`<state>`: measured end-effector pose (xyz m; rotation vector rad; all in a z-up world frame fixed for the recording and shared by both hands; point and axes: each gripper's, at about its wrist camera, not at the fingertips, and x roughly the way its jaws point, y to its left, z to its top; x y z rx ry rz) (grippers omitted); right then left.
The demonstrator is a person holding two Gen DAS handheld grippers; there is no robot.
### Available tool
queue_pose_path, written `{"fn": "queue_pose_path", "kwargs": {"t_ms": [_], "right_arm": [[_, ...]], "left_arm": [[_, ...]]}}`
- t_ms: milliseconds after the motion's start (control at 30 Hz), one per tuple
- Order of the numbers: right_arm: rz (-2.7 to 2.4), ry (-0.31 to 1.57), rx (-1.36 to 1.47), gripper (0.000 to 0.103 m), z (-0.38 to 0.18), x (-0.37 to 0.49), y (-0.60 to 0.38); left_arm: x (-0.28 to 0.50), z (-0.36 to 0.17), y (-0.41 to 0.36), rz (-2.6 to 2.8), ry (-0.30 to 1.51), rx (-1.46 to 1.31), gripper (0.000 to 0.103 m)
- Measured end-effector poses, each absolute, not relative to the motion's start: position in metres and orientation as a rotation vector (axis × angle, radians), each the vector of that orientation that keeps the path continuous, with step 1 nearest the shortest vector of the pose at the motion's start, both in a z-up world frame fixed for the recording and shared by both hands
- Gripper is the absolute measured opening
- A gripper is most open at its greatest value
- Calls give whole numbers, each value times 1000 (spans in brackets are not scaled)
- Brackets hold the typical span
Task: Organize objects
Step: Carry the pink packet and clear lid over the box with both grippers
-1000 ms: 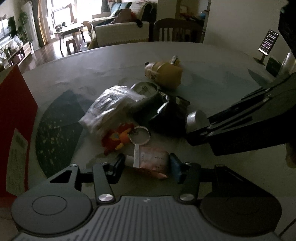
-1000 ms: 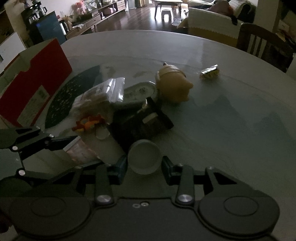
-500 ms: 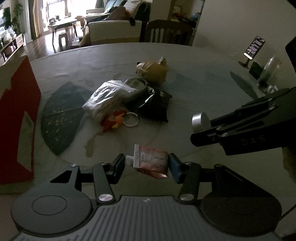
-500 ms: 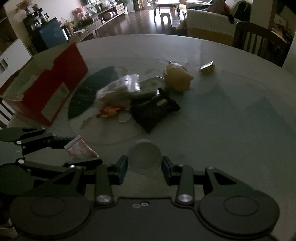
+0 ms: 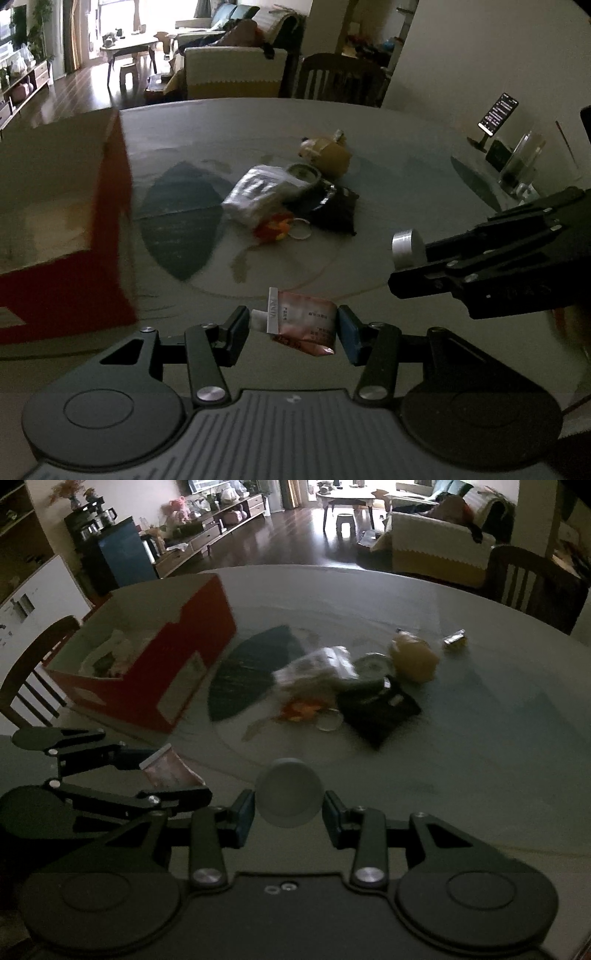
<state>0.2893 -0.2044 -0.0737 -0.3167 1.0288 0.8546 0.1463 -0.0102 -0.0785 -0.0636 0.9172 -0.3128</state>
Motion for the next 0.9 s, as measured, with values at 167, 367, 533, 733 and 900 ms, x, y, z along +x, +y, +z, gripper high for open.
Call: {"fn": "queue_pose_path", "kwargs": {"t_ms": [167,367,533,733,900], "right_arm": [[862,1013,-327,39,-64,269,-179],[873,989,-329,39,-53,248,-143],[881,969,-327,39,-46,234,-114],[890,942,-337,39,-40,222,-78],[894,920,-348,39,-36,218,-51]], "left_arm": [[137,-65,24,-311,898,-66,50],[129,-50,66,-306,869,-64,50],[127,-41,101,-303,850,-61,50],[129,-32,139,-294,829,-54,50],[135,-25,166,-283,806,-41,50]]}}
